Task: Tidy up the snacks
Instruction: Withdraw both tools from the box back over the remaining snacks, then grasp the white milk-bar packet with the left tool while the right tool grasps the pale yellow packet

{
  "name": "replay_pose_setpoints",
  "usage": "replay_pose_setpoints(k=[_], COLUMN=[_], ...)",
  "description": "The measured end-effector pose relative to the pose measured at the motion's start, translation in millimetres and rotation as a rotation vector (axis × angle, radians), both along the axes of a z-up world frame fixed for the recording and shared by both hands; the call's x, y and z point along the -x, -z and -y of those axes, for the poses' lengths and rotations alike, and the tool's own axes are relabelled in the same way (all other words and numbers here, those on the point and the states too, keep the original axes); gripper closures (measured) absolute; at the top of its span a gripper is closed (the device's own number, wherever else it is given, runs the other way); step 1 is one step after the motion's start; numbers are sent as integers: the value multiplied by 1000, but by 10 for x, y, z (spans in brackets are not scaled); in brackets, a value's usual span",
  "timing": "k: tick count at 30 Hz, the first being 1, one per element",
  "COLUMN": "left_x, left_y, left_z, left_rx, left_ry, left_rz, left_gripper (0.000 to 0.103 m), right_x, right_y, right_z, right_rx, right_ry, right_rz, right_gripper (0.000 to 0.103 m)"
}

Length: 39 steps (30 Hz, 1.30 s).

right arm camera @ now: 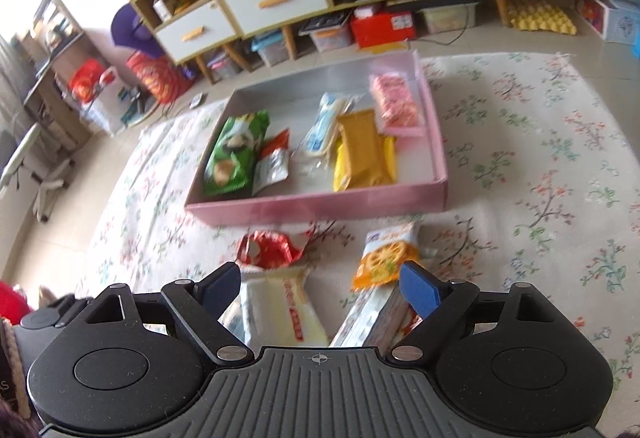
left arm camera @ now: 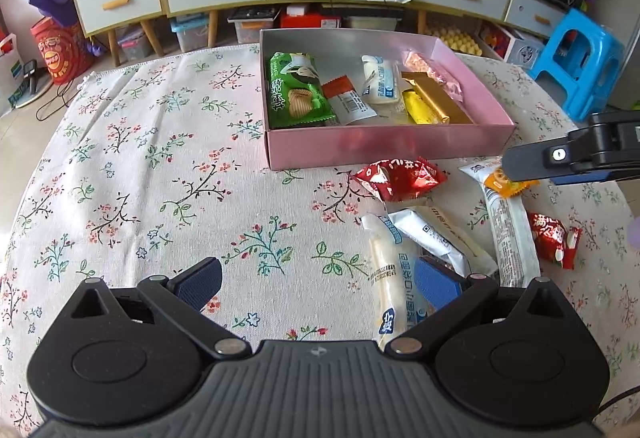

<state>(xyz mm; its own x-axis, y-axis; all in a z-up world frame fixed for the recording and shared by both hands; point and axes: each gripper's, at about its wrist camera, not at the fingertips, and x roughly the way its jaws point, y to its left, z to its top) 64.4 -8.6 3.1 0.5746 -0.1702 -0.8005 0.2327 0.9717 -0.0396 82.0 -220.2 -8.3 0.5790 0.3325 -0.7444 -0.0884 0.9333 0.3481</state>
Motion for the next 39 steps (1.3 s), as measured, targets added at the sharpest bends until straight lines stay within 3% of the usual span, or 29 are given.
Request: replay_pose_setpoints(k=[5,10,13,17,20,24,33,39], left_x=[39,58,64,81,75,73,1,-16], left_y=[82,163,190,226,254,244,226,188], left_z=[33,135,196,264,263,214,-21,-160], left_rx=[42,61,69,66,74,83,48,26], left_ry=[20,47,67,97,102,94,-8,-45], left_rz=[-30,-70,-82,-93,-104,-106,-88,-32], left_gripper=[2,12,21,42,49,67,72,69], right_x=[-43,-64,-85,-120,-144,-176,-194,-186], right_y=[80,119,168,247,298,361,409,427], right_z=[-89,-183,-241,-311,-327,-322,-400,-440], right_rx=[-15,-31,-48,-63,-63,-61,-6,21], right_ry=[-18,-63,-93,-118,-115,-96,-98,-106], right_rz=[-36,-47,-65,-96,-114,-134,-141,-142], right_gripper=[14,14,14,14,15,15,27,28])
